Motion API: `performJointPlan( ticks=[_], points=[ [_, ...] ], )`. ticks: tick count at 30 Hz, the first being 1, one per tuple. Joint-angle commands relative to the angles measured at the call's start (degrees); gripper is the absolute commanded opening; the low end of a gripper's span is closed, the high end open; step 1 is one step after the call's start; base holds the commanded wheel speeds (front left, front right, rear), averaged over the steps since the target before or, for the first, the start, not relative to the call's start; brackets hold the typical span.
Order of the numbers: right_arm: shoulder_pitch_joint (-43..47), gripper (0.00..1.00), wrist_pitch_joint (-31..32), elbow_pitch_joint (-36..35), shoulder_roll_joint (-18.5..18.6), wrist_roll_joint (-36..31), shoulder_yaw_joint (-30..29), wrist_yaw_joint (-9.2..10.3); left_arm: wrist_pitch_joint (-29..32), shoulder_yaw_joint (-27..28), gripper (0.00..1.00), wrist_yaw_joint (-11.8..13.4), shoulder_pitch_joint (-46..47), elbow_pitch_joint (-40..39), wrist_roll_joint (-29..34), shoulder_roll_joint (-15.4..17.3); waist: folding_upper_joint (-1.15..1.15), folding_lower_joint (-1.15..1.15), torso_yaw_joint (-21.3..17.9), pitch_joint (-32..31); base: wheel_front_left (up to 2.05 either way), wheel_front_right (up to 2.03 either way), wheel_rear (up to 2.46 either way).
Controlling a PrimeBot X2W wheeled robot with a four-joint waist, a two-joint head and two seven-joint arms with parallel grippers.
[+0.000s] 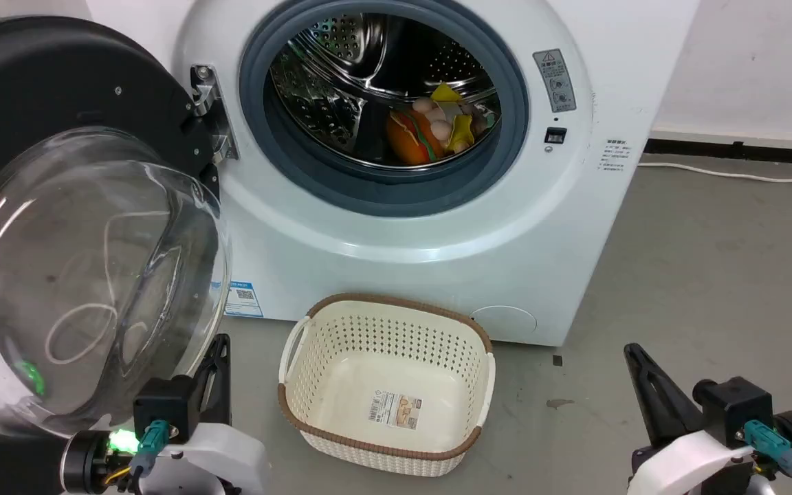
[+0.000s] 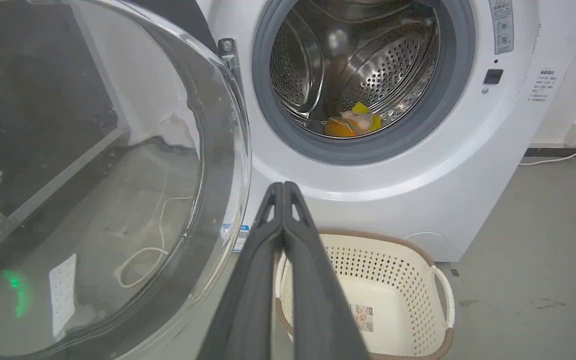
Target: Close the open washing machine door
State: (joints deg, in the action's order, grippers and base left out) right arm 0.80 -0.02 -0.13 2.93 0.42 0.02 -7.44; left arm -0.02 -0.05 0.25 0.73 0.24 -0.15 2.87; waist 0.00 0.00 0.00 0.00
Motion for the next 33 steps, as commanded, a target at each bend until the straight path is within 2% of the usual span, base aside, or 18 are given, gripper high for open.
performJointPlan(
  ticks=[1,33],
  points=[
    [-0.8,0.00,0.0,0.1,-0.1,-0.4,0.0,-0.05,0.0,0.0,0.00,-0.2,-0.7,-0.2,0.1,0.0,0.00,0.00,0.0,0.0,0.00,0.00,0.00],
    [-0.8,0.00,0.0,0.1,-0.1,-0.4,0.0,-0.05,0.0,0.0,0.00,-0.2,-0.7,-0.2,0.1,0.0,0.00,0.00,0.0,0.0,0.00,0.00,0.00]
  ],
)
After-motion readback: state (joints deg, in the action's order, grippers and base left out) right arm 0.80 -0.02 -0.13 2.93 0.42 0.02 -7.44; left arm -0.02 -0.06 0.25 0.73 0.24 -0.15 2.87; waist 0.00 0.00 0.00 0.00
